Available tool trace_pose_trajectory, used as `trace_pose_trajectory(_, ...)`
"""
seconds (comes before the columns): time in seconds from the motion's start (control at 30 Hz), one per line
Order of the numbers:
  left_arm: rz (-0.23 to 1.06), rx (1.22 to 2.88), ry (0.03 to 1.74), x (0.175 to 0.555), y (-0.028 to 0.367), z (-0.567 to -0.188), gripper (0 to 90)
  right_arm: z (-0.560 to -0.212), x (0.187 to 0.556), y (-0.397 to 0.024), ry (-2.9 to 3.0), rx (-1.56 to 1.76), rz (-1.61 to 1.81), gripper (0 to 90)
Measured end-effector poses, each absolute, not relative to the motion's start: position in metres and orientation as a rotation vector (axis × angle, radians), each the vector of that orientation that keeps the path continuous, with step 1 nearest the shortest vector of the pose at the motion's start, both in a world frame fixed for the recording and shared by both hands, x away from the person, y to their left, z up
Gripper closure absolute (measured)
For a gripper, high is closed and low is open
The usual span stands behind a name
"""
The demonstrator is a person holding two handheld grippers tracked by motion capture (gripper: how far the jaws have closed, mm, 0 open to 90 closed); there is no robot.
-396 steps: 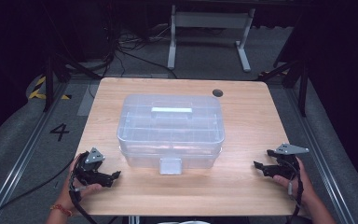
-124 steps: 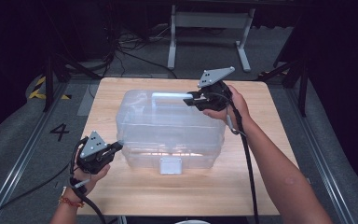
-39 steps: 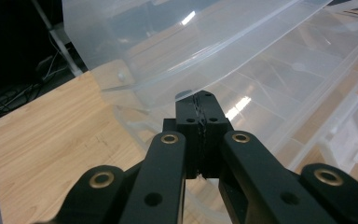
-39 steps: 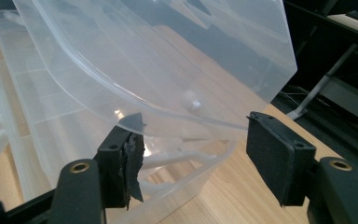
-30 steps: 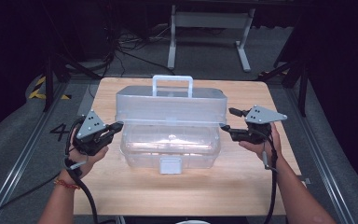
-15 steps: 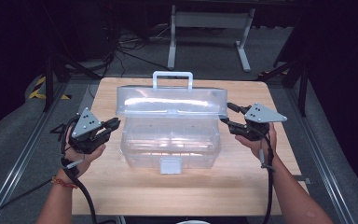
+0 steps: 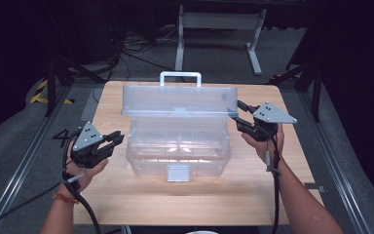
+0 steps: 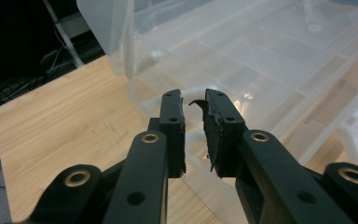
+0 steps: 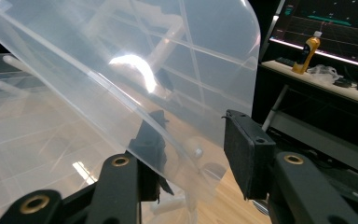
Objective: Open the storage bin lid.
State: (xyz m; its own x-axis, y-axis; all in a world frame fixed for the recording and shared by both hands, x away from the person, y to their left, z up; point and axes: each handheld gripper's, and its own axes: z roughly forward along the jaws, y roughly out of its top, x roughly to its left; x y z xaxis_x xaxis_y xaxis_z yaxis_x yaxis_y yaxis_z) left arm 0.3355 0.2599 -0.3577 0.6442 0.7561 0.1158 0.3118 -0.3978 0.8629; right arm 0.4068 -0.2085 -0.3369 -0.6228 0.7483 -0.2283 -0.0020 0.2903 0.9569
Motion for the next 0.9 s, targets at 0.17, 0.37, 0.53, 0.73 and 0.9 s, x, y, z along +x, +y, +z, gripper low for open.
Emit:
trace_pose_trajectory(0.17,0.618,1.996,0.837,0.335,0.261,-0.365,76.7,-0.335,0.408,-0.206,1.843,0.686,1.375,62.7)
trace_pose_trajectory(0.37,0.593,2.034,0.839,0.333,0.262,-0.378,75.6,-0.332,0.413,-0.202,1.789,0.73,1.363,66.8)
trace_pose_trajectory(0.53,0.59,2.045,0.839,0.33,0.267,-0.382,74.7,-0.331,0.417,-0.199,1.762,0.749,1.359,68.6)
trace_pose_trajectory(0.73,0.569,2.089,0.885,0.321,0.281,-0.402,70.9,-0.325,0.424,-0.196,1.745,0.776,1.34,70.1)
trace_pose_trajectory(0.9,0.529,2.133,0.95,0.317,0.291,-0.425,68.5,-0.323,0.428,-0.193,1.722,0.805,1.343,70.9)
